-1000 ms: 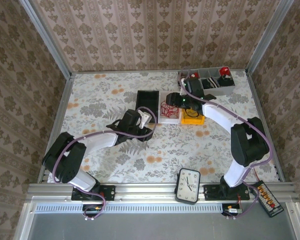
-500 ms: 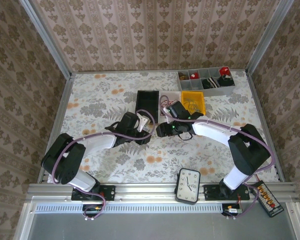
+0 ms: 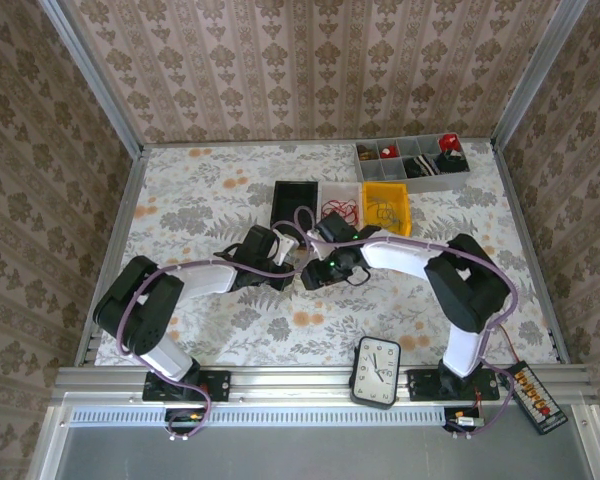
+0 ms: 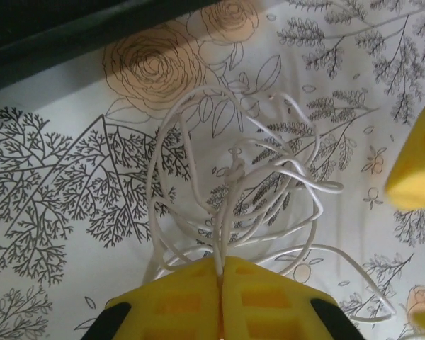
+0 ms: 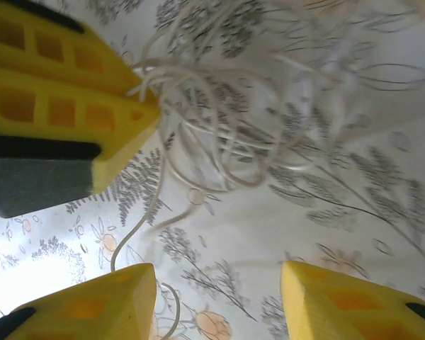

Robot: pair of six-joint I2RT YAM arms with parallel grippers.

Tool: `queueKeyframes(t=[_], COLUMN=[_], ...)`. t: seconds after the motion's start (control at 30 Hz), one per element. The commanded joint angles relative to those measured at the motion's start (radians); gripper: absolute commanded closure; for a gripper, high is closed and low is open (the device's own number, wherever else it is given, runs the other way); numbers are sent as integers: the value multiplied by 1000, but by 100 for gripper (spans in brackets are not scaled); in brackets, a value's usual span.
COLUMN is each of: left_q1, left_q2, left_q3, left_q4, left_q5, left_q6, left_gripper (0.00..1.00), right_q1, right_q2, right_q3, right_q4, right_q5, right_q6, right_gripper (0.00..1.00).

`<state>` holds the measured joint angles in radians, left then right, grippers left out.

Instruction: Untangle the cables

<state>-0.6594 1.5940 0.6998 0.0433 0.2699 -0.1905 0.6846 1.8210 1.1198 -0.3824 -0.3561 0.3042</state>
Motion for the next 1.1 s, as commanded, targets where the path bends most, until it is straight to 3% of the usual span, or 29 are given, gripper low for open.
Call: queueKeyframes(t=[0.0, 0.17, 0.33, 0.4, 0.6, 1.07], left_q1=[4, 5, 7, 11, 18, 62], left_q2=[5, -4, -35, -51, -80, -138], left_q3=[-12, -22, -36, -44, -49, -90], left_q4=[23, 23, 11, 15, 3, -7], left_q5=[23, 15, -30, -44, -52, -245], left_q6=[-6, -8, -23, -33, -41, -147], left_gripper=[97, 100, 100, 100, 100, 100], right_q1=[17, 28, 27, 18, -40, -279], right_q2=[54, 115, 81, 48, -43, -240], right_q3=[64, 120, 72, 32, -76, -314], right_q4=[-60, -92, -62, -38, 8, 63], right_q5=[-31, 20, 140, 179, 246, 436], right_q6=[-47, -59, -38, -21, 42, 376], right_gripper=[50, 55, 92, 99, 100, 100])
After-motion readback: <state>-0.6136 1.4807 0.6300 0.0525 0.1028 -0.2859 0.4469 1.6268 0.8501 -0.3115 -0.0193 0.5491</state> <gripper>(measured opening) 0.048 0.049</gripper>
